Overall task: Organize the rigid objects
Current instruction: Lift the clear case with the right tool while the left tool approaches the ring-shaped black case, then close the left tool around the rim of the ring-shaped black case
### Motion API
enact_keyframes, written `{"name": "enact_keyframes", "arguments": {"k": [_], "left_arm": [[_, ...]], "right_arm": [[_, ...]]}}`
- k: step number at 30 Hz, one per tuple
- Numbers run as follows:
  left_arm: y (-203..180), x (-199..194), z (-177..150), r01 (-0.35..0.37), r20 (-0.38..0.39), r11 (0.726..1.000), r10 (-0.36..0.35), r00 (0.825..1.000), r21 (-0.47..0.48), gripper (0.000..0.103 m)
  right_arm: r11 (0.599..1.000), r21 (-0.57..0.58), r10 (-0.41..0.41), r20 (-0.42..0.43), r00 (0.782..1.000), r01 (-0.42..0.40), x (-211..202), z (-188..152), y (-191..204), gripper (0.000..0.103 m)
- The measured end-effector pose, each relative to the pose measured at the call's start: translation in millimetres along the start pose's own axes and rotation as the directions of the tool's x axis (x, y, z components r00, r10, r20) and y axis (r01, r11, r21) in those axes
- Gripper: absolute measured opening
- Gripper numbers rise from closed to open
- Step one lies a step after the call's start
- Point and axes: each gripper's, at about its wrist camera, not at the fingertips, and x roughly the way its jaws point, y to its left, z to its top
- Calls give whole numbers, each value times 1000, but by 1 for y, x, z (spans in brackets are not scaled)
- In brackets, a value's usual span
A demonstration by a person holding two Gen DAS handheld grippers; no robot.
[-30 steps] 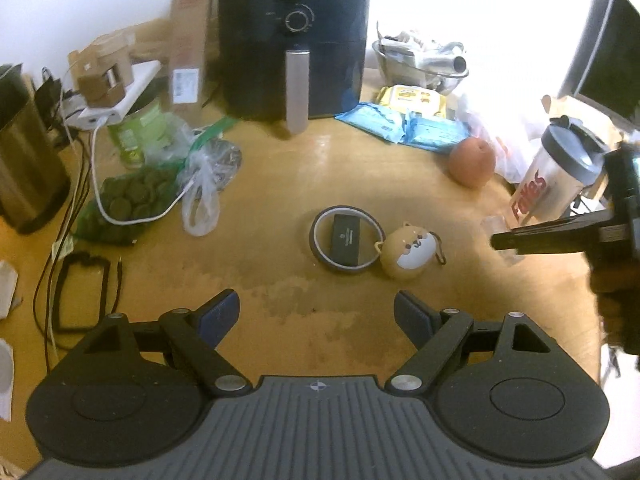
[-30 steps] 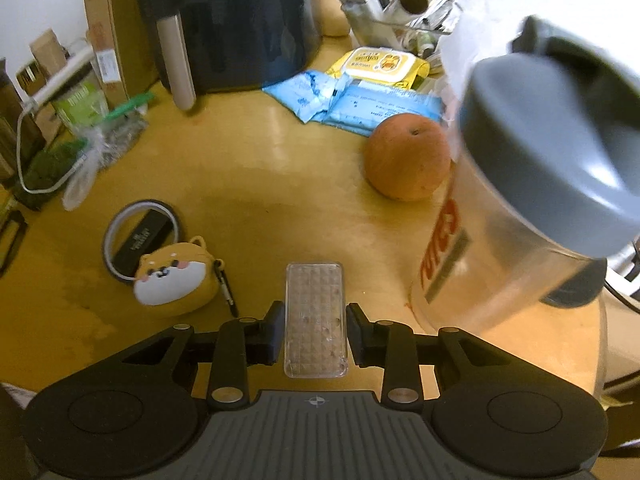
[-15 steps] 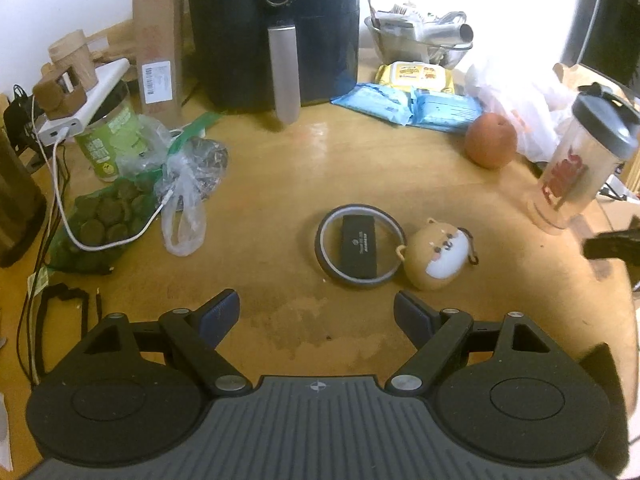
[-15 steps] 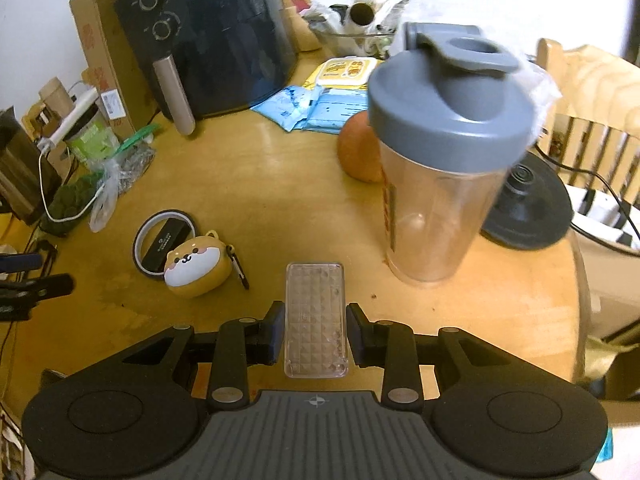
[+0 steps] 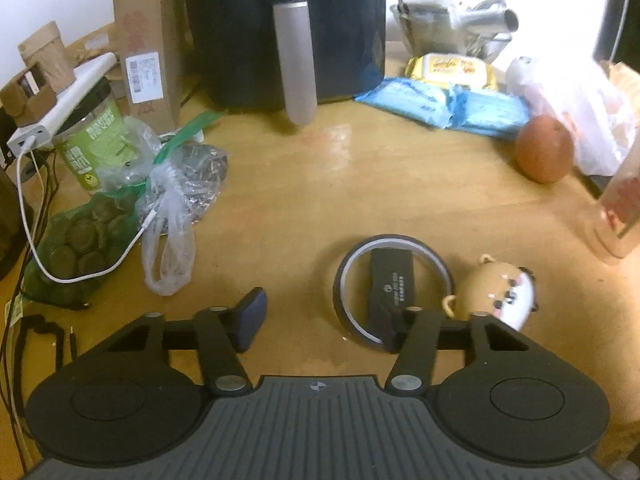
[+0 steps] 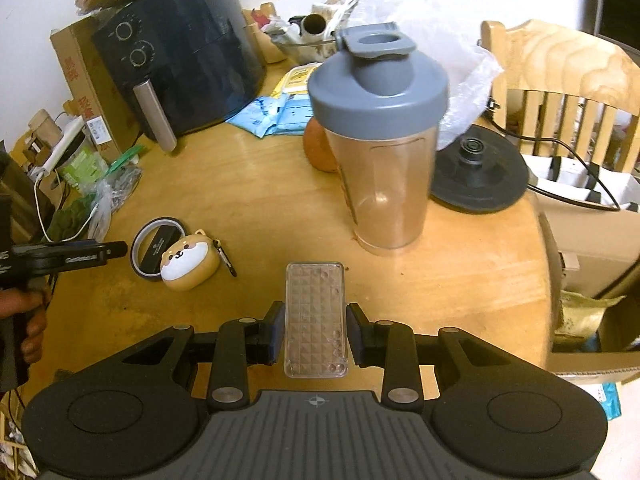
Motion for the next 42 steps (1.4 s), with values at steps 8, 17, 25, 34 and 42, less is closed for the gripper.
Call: {"name": "enact_keyframes", "arguments": {"k": [8, 17, 25, 34, 42], "left_arm": [[-7, 20, 6, 5, -37, 999, -4, 999, 43, 22], [-5, 14, 16, -16, -9, 999, 17, 1000, 35, 1], [0, 4, 20, 2, 17, 1000, -2, 1000, 24, 1], [13, 12, 12, 39, 2, 999, -39, 999, -9, 28], [13, 33, 11, 105, -59, 993, -108, 992, -58, 27]], "right_arm": [[999, 44, -21, 12, 1000, 20, -10, -9, -12, 35], [998, 68, -21, 21, 1000, 19, -15, -13, -15, 35], [998, 67, 1, 22, 1000, -3, -17, -14, -10, 35], [998, 67, 20, 12, 1000, -21, -18, -19, -8, 35], [997, 73, 13, 8, 1000, -14, -23, -23, -12, 35]]}}
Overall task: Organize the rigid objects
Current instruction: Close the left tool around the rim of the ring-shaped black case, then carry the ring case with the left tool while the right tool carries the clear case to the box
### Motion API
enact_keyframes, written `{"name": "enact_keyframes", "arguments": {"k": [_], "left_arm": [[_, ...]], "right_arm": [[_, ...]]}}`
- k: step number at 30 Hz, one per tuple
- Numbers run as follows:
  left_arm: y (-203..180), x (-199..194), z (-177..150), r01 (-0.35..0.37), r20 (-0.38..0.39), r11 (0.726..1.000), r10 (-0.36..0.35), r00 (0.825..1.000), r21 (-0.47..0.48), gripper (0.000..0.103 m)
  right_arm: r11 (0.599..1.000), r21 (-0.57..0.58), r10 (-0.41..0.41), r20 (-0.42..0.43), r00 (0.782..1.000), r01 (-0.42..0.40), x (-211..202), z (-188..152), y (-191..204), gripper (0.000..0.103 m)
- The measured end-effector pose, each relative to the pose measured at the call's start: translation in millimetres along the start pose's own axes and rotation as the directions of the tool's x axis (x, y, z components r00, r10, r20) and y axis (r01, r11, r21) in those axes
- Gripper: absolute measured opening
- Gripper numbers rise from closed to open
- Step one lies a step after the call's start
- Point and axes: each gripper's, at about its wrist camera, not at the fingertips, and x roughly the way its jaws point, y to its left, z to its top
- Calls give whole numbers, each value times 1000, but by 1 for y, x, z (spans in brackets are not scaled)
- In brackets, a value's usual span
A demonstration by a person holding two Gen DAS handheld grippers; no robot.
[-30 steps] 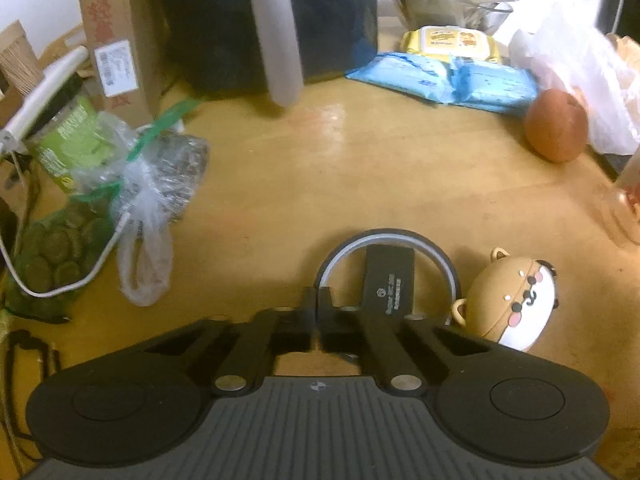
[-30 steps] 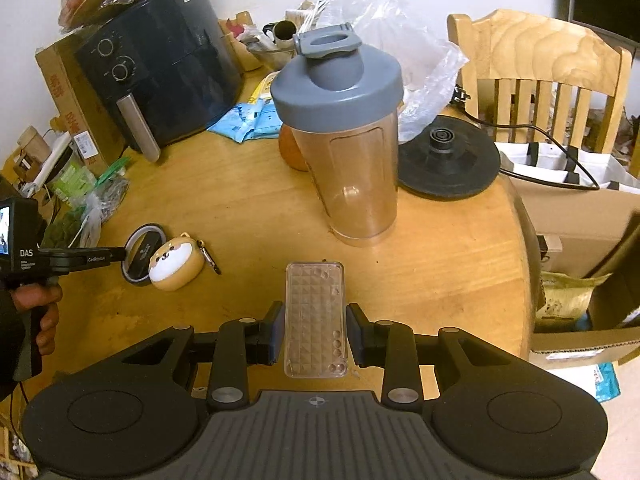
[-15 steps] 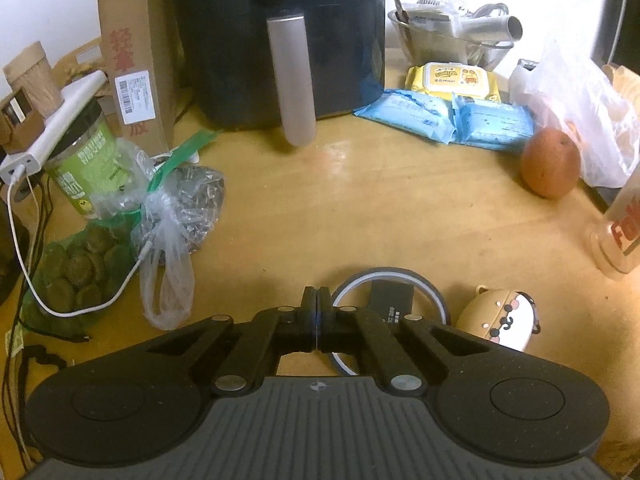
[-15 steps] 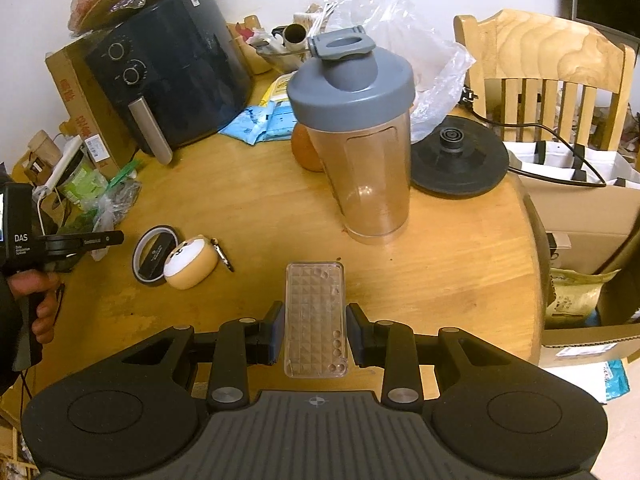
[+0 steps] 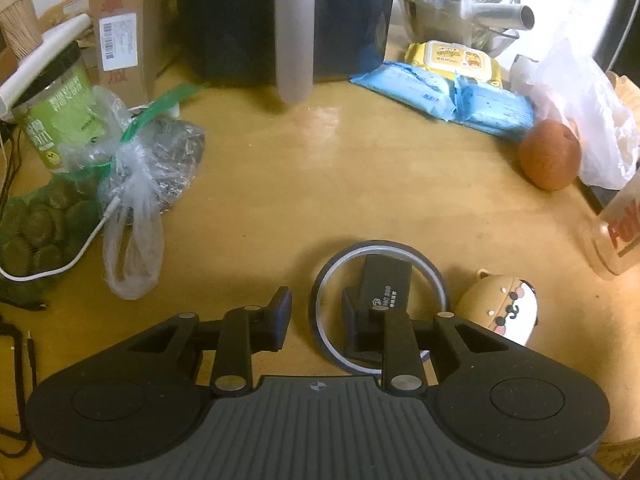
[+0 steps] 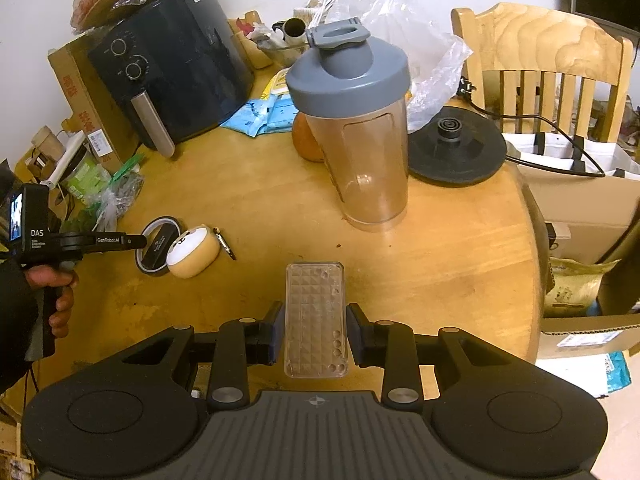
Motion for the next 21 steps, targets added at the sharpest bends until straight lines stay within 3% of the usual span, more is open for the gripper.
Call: {"name": "enact_keyframes", "arguments": {"k": [2, 4, 11, 21], "left_arm": [[2, 7, 1, 2, -22, 1000, -3, 1000, -16, 24], [3, 11, 1, 16, -31, 999, -17, 999, -33, 8], [4, 0, 1, -22, -15, 999, 21, 1000, -34, 8], [5, -51, 3, 32, 66, 998, -29, 997, -53, 7]], "right_arm": [[1000, 3, -3, 1, 1000, 3, -1, 0, -1, 35], [1000, 6, -5, 2, 1000, 5, -2, 0, -3, 35], [1000, 13, -8, 11, 1000, 8, -5, 2, -3, 35], [999, -19, 29, -6, 1000, -30, -1, -1, 14, 35]]}}
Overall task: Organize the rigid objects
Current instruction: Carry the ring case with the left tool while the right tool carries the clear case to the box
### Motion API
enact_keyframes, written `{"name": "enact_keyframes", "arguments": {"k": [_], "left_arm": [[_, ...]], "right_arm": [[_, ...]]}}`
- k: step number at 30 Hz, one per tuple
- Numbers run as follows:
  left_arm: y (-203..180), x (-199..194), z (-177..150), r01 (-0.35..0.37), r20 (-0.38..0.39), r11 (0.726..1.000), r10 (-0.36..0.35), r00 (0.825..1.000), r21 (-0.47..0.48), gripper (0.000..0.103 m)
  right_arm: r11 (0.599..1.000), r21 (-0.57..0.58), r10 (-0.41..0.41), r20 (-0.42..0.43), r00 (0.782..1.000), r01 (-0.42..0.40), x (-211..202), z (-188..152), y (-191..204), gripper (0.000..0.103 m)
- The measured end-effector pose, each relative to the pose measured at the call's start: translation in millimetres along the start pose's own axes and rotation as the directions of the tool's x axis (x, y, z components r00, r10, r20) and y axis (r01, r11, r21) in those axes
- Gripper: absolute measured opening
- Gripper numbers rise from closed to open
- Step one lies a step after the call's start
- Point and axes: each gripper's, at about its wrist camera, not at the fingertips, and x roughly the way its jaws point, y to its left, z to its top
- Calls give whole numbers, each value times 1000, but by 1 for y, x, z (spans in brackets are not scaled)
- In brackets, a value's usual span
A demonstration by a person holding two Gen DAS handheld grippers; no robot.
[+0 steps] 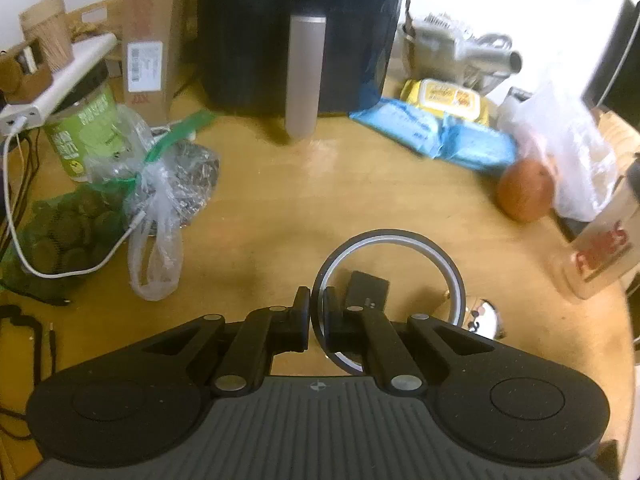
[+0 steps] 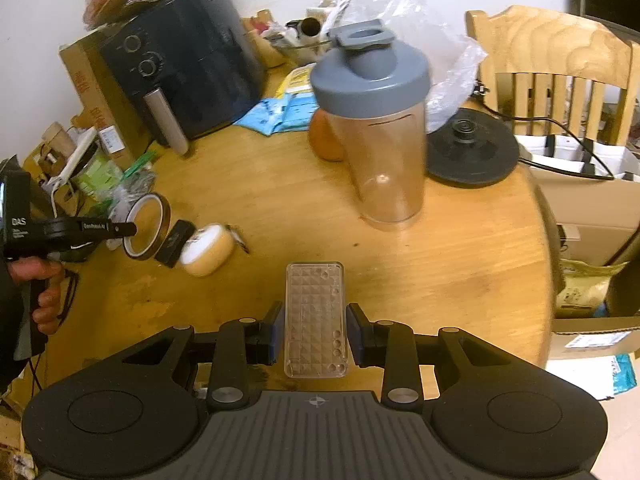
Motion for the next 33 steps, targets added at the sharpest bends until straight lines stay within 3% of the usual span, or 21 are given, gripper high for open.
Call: {"name": "enact_keyframes", "arguments": {"k": [10, 20, 33], "left_arm": [[-3, -51, -17, 31, 13, 999, -31, 999, -9, 7], [-3, -93, -56, 93, 7, 995, -93, 996, -32, 7], [-18, -119, -108, 127, -83, 992, -129, 988, -29, 7]], "right_arm": [[997, -43, 63, -8, 998, -63, -4, 4, 31, 35], [991, -85, 100, -18, 995, -101, -11, -2, 54, 35], [986, -98, 129, -47, 990, -133, -22, -28, 66, 35]]}}
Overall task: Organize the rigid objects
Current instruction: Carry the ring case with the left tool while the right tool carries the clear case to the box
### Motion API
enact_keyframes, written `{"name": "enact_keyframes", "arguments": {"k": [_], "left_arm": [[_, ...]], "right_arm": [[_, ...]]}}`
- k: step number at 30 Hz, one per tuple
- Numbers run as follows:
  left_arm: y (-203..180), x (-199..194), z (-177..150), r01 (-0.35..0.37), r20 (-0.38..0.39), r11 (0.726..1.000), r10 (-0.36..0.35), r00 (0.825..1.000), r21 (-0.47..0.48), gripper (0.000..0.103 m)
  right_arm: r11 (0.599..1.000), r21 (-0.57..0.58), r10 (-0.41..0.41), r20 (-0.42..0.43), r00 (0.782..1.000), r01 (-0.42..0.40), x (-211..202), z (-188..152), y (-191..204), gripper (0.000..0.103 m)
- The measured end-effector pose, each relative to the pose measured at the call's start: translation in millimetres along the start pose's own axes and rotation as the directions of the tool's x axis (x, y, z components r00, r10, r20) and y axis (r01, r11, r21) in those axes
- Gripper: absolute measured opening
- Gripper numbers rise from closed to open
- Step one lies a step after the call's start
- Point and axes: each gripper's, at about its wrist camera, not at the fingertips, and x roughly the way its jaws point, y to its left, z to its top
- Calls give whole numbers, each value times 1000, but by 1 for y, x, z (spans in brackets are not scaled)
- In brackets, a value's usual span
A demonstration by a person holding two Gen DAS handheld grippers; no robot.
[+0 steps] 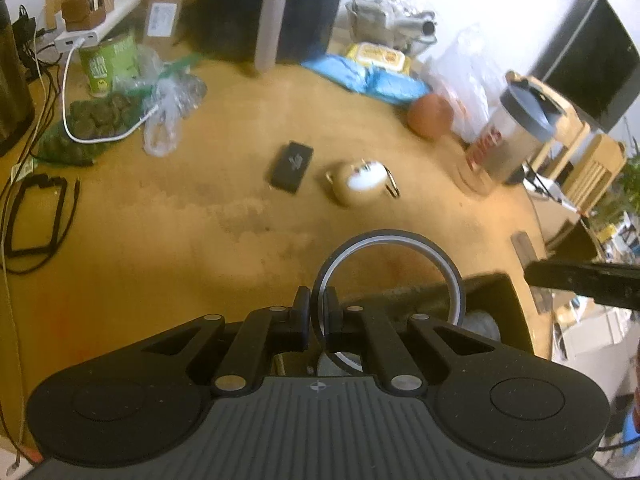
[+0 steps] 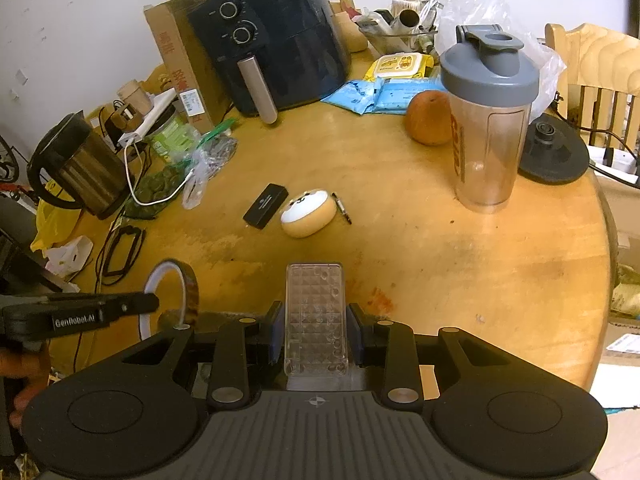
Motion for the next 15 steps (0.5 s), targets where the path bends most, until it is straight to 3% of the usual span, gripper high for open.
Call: {"name": "enact_keyframes", "arguments": {"k": [4, 8, 10, 15], "left_arm": [[-11, -4, -8, 23, -15, 999, -22, 1000, 48, 10], [-16, -16, -18, 5, 0, 998, -5, 1000, 69, 41], [-16, -26, -24, -21, 28, 997, 19, 999, 73, 48], [-12, -44, -37, -40, 60, 999, 38, 997, 37, 50]], "right_arm": [[1000, -4, 7, -3, 1000, -7, -4, -9, 3, 35], [1000, -6, 5, -7, 1000, -5, -8, -22, 5, 35], [1000, -7, 2, -7, 1000, -2, -10, -26, 6, 35], [1000, -10, -5, 1, 1000, 5, -15, -36, 8, 35]]}}
